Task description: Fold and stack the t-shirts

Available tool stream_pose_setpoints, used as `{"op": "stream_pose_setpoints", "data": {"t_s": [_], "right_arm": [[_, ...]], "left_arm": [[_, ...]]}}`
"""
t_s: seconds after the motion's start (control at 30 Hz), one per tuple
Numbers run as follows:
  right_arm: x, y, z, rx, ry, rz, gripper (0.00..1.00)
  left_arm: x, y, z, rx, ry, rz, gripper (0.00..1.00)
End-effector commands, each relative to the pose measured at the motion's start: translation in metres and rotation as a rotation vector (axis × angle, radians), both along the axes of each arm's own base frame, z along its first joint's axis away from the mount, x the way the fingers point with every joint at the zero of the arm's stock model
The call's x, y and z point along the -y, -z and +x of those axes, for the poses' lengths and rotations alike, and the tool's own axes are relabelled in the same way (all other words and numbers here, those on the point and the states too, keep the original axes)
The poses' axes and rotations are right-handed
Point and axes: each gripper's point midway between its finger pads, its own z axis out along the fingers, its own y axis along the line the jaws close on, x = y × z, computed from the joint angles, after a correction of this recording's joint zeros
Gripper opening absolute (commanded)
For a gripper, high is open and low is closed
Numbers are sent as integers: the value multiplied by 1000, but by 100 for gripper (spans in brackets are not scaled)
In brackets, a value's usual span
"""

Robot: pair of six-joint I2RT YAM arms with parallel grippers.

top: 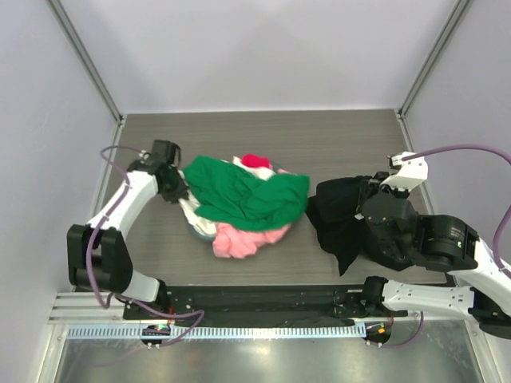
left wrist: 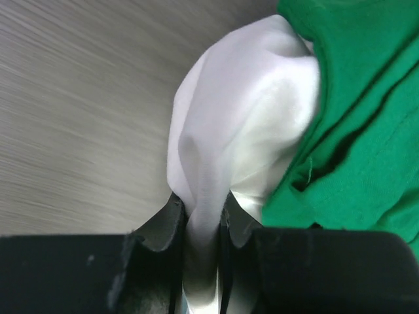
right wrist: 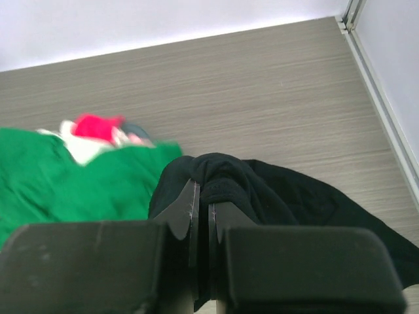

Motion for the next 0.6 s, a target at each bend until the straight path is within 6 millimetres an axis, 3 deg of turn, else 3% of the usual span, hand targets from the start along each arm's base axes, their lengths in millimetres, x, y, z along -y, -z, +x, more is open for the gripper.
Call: {"op": "stream_pose_setpoints", "data": {"t_s": [0.0, 0.03, 0.07, 0.13, 0.17, 0.2, 0.27, 0.3, 0.33, 0.53, 0.57], "right_arm": [[-9, 10, 3, -11, 18, 44, 1], [-11, 12, 3, -17, 16, 43, 1], [-15, 17, 3, -32, 3, 35, 1], [-20, 27, 3, -54, -6, 23, 1], [-25, 33, 2, -75, -22, 16, 1], [-26, 40, 2, -88, -25, 3, 1], [-28, 49, 1, -109, -29, -2, 1], [-31, 58, 0, -129, -39, -7, 1], [-32, 62, -1, -140, -45, -10, 1], [-37, 89, -6, -208, -59, -35, 1], [-38, 91, -6, -213, -61, -41, 1]], "left_arm": [[-102, -7, 27, -1, -322, 160, 0], [-125, -8, 33, 3, -405, 135, 0], [-130, 3, 38, -24, -435, 102, 0], [-154, -4, 58, 33, -541, 63, 0], [-157, 6, 68, 28, -564, 26, 0], [-164, 6, 88, 92, -587, -10, 0], [-184, 7, 106, 112, -685, -53, 0], [-194, 26, 108, 60, -722, -53, 0], [-203, 18, 120, 86, -745, -49, 0], [-242, 41, 142, 114, -934, -121, 0], [-251, 24, 160, 168, -930, -113, 0]]}}
